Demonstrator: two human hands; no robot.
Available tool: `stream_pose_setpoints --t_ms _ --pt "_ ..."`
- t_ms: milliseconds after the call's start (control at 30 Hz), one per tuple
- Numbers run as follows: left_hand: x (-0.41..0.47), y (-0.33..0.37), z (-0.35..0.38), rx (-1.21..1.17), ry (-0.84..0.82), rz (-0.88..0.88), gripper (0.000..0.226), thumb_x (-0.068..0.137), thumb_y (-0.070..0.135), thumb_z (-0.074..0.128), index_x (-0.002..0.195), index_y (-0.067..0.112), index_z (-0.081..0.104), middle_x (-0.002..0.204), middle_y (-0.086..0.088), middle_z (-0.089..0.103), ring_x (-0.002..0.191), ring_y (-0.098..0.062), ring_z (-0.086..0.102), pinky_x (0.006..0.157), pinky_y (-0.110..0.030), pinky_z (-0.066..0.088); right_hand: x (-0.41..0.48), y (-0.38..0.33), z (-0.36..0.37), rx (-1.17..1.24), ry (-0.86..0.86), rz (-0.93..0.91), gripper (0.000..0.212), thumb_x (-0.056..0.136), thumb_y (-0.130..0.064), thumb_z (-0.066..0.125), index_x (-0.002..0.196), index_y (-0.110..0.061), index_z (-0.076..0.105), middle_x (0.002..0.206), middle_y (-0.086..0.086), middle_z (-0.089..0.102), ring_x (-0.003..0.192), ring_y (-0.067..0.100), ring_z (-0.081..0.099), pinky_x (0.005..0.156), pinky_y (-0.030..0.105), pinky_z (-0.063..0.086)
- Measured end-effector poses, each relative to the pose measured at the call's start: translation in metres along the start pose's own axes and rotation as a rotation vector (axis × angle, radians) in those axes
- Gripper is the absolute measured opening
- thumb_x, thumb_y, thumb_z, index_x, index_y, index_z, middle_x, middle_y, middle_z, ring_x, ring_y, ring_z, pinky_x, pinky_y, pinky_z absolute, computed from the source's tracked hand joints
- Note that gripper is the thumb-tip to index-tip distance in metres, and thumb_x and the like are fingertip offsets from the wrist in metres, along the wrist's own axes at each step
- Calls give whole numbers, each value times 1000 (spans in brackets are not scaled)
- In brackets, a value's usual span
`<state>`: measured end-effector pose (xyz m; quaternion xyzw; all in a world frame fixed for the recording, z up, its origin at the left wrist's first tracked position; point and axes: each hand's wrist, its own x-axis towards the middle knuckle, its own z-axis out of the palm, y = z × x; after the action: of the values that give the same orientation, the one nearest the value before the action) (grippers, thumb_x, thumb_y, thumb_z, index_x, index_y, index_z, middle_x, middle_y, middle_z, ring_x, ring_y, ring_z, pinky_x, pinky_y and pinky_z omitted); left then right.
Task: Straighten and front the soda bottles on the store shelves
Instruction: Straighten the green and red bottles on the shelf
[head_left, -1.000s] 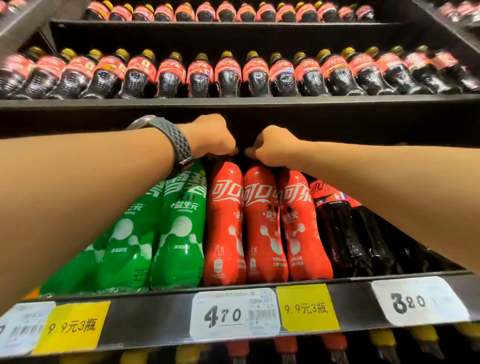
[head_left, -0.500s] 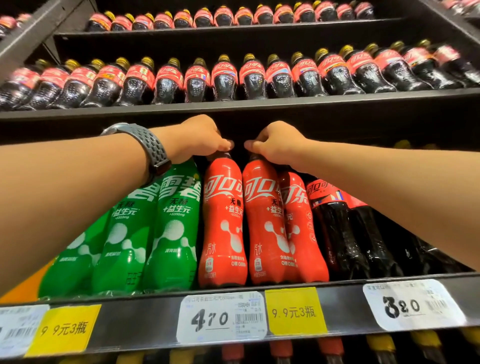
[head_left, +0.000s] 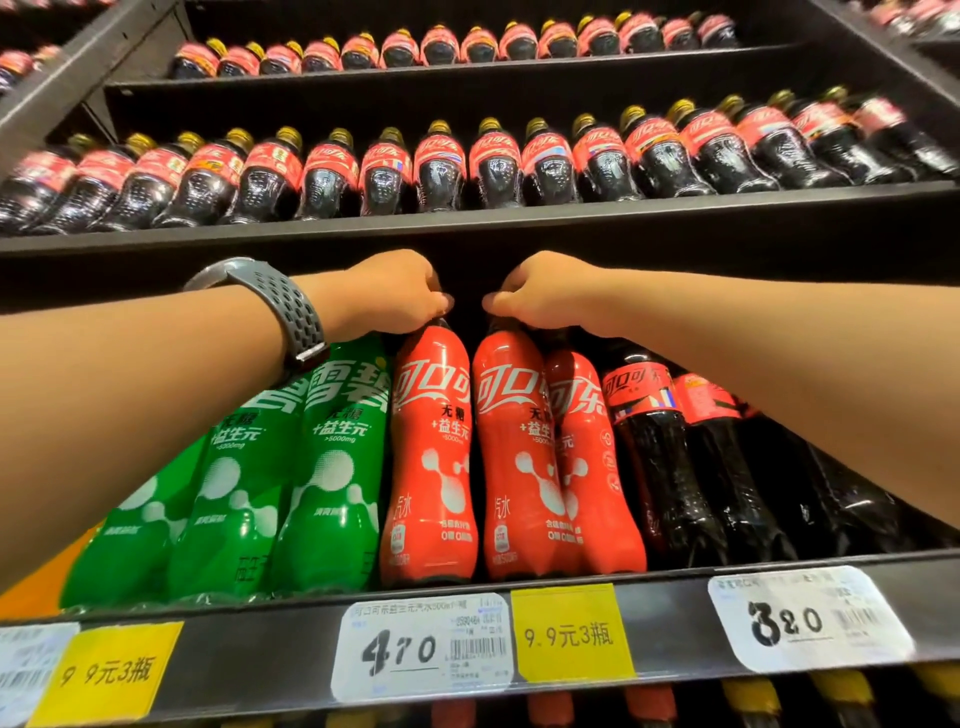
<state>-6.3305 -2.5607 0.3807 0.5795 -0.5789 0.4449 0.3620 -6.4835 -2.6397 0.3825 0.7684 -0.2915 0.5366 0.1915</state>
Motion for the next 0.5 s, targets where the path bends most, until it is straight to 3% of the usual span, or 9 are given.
stream_pose_setpoints --t_ms 200,400,500 --pt "0 1 10 54 33 -22 31 95 34 53 111 10 63 116 -15 62 104 -33 57 83 -36 45 -3 17 -6 -214 53 33 38 96 -32 47 122 -9 60 122 14 61 110 33 56 85 31 46" --pt "-4 4 7 110 21 -5 31 91 30 51 114 14 65 119 -11 63 109 -31 57 92 -38 47 -5 30 5 -320 -41 27 45 92 -43 54 120 -8 60 116 13 63 105 31 59 80 31 48" --pt "-6 17 11 131 95 80 37 92 43 46 112 16 64 118 -10 64 110 -33 56 96 -43 44 -4 32 6 -288 -11 27 39 88 -38 60 115 -10 63 112 10 65 100 29 61 78 32 50"
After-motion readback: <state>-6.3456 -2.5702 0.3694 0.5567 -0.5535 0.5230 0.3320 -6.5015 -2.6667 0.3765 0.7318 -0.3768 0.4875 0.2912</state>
